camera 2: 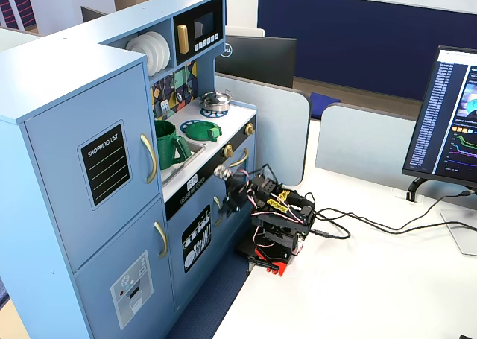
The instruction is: Take off the lid from the green recipient and place it on the counter
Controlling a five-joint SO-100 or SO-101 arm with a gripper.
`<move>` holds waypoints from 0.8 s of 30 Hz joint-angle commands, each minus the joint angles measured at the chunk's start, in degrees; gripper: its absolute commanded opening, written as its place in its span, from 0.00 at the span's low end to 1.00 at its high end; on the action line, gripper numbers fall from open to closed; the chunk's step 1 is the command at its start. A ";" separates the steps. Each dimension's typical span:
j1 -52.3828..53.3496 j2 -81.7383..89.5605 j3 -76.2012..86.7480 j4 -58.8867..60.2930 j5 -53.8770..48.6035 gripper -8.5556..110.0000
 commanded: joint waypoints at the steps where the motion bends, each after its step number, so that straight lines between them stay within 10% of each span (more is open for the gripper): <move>1: -1.32 1.32 4.75 0.88 4.92 0.07; 24: 0.53 3.60 5.01 28.04 5.98 0.08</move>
